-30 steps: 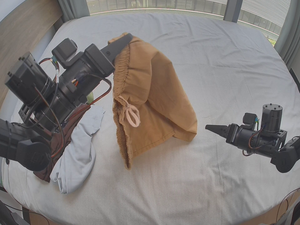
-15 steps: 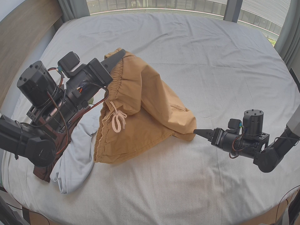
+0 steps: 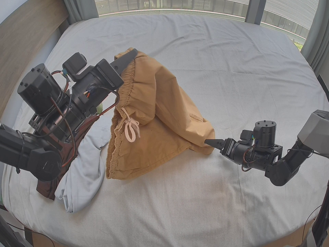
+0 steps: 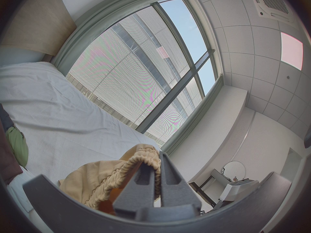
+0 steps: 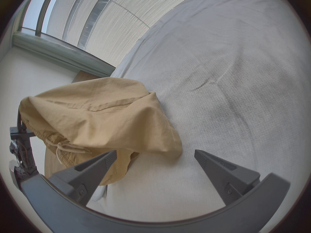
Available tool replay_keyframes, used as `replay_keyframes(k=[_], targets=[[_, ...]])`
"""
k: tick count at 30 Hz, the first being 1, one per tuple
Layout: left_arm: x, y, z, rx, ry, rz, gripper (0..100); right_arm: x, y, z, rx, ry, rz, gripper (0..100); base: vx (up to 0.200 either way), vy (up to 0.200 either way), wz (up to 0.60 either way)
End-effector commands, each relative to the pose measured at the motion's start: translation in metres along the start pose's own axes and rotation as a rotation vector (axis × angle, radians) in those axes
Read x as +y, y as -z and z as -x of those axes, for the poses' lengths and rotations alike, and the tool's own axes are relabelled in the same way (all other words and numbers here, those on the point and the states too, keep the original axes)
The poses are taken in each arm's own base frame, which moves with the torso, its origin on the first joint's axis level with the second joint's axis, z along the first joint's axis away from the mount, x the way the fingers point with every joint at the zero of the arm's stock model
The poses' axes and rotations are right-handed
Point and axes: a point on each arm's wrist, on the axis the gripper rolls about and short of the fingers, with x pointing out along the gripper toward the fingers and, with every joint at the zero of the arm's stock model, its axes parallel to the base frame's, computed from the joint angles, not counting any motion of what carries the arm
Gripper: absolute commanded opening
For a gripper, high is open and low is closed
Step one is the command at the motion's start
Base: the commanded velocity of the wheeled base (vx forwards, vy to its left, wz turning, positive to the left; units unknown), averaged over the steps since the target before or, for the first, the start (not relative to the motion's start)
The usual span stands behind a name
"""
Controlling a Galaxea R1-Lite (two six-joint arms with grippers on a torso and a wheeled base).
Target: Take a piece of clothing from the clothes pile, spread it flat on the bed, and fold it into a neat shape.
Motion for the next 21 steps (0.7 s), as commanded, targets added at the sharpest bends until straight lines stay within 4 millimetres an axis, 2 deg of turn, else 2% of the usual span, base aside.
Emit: replay_keyframes(k=[1, 8, 9, 16, 21], targets=[[0.0, 0.001, 0.0, 0.002, 0.001, 0.001, 0, -0.006, 0.0, -0.013, 0.002, 0.003, -0.016, 100, 0.0, 0.0, 0.0], [0.0, 0.001, 0.0, 0.001, 0.0, 0.001, 0, -0.007, -0.002, -0.027, -0.033, -0.031, -0.002, 100, 0.0, 0.0, 0.0], [0.0, 0.001, 0.0, 0.0, 0.0, 0.001, 0, -0.008, -0.001, -0.027, -0.039, -0.037, 0.002, 0, 0.0, 0.0, 0.0], [-0.001, 0.004, -0.001, 0.006, 0.001, 0.005, 0, -0.008, 0.0, -0.025, -0.068, -0.065, 0.012, 0, 0.0, 0.0, 0.0], [-0.001, 0.005, -0.001, 0.01, -0.001, 0.009, 0, -0.008, 0.005, -0.012, -0.089, -0.077, 0.016, 0, 0.0, 0.0, 0.0]])
